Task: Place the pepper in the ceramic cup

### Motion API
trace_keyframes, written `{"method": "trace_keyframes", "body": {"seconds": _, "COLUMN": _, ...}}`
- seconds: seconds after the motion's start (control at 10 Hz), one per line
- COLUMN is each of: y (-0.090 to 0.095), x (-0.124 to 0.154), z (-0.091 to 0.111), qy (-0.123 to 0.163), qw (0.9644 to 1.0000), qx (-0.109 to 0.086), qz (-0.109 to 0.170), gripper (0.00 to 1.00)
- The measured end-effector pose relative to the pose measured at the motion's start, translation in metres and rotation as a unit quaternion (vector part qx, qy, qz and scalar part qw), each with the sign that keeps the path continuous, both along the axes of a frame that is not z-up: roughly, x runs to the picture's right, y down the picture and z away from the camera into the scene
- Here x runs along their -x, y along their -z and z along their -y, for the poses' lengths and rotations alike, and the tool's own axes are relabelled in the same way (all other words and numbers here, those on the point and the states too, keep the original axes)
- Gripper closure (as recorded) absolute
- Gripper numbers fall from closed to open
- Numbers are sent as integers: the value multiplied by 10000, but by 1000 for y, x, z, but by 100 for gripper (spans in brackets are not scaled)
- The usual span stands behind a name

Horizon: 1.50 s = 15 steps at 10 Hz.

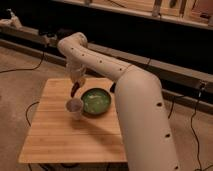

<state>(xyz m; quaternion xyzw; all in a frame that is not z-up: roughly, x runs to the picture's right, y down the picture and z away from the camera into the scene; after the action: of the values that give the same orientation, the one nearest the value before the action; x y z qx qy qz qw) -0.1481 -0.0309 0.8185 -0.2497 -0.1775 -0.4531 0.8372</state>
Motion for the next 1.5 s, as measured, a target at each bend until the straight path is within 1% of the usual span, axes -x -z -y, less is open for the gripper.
{"method": "trace_keyframes", "body": {"seconds": 0.3, "y": 7, "x": 5, "z": -11, "qy": 243, "qw": 9996, "qx": -162, "qz": -62, "gripper": 86}}
{"method": "trace_keyframes", "body": {"seconds": 0.4, "y": 10, "x": 7, "z": -17, "qy": 338, "qw": 9992, "qx": -199, "qz": -54, "gripper": 83}}
{"method": "trace_keyframes", "body": {"seconds": 0.5, "y": 12, "x": 7, "z": -20, "qy": 387, "qw": 9990, "qx": -220, "qz": -60, "gripper": 77}}
{"method": "trace_keyframes", "body": {"seconds": 0.7, "y": 16, "x": 8, "z": -28, "qy": 477, "qw": 9986, "qx": -237, "qz": -54, "gripper": 57}}
{"method": "trace_keyframes", "body": {"seconds": 0.8, "y": 18, "x": 9, "z": -33, "qy": 554, "qw": 9981, "qx": -251, "qz": -38, "gripper": 45}}
{"method": "trace_keyframes", "body": {"seconds": 0.9, "y": 19, "x": 9, "z": -35, "qy": 599, "qw": 9979, "qx": -264, "qz": -30, "gripper": 37}}
{"method": "trace_keyframes", "body": {"seconds": 1.0, "y": 20, "x": 9, "z": -38, "qy": 649, "qw": 9975, "qx": -285, "qz": -22, "gripper": 25}}
{"method": "trace_keyframes", "body": {"seconds": 1.1, "y": 21, "x": 8, "z": -38, "qy": 675, "qw": 9973, "qx": -301, "qz": -21, "gripper": 21}}
{"method": "trace_keyframes", "body": {"seconds": 1.5, "y": 21, "x": 2, "z": -38, "qy": 654, "qw": 9973, "qx": -323, "qz": -63, "gripper": 20}}
